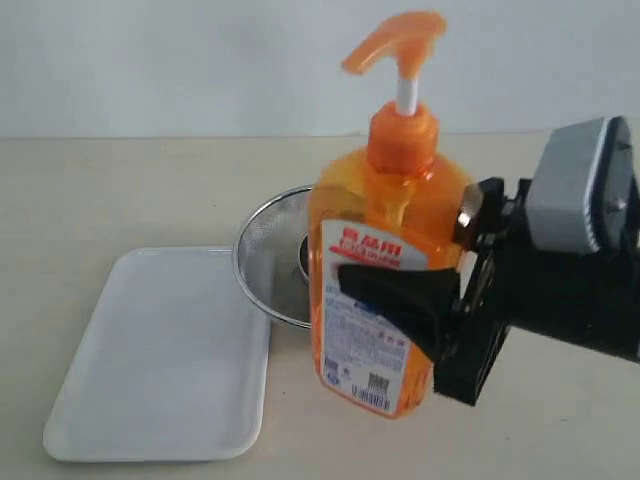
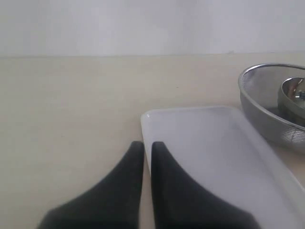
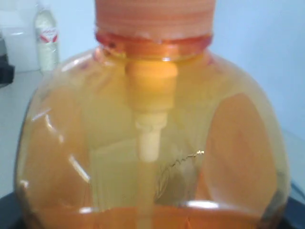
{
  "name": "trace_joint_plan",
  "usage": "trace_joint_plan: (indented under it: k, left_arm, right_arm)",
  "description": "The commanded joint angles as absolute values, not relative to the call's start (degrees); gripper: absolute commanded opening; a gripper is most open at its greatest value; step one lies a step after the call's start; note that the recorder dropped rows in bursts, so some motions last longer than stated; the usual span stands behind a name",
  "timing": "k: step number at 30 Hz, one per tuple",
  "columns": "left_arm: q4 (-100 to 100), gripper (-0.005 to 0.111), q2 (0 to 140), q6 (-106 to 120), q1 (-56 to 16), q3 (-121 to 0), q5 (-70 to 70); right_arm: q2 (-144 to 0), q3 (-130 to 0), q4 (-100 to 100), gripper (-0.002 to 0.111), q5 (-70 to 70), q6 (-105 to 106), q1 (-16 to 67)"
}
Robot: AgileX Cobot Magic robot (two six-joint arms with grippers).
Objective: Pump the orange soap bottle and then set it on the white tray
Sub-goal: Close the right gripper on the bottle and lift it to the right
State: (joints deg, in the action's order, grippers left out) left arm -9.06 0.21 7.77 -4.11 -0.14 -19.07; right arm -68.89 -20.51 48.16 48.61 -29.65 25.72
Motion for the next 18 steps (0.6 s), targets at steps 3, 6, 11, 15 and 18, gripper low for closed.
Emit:
trace_joint_plan:
  k: [3,6,11,15,18]
  left_arm:
    - [-8.96,0.005,0.0,8.0,-4.61,0.0,-18.92]
    - [-8.96,0.005,0.0,8.0,-4.61,0.0,-18.92]
    - [-8.96,0.005,0.0,8.0,-4.61,0.0,-18.92]
    - [-8.96,0.005,0.0,8.0,-4.61,0.0,-18.92]
    - [-8.96,0.005,0.0,8.0,-4.61,0.0,-18.92]
  right_arm:
    - [-54.84,-20.7,36.92,0.0,37.74,-27.61,25.79]
    - [-50.27,-20.7,37.08,0.0,33.84,-29.99,25.79]
    - [-46.06,-20.73,29.53,0.0,24.52,-22.44,25.79]
    - [-48.01,-20.73,16.09,0.0,21.14,-7.46,25.79]
    - [-51.92,-20.73,7.43,0.0,22.11,3.2,25.68]
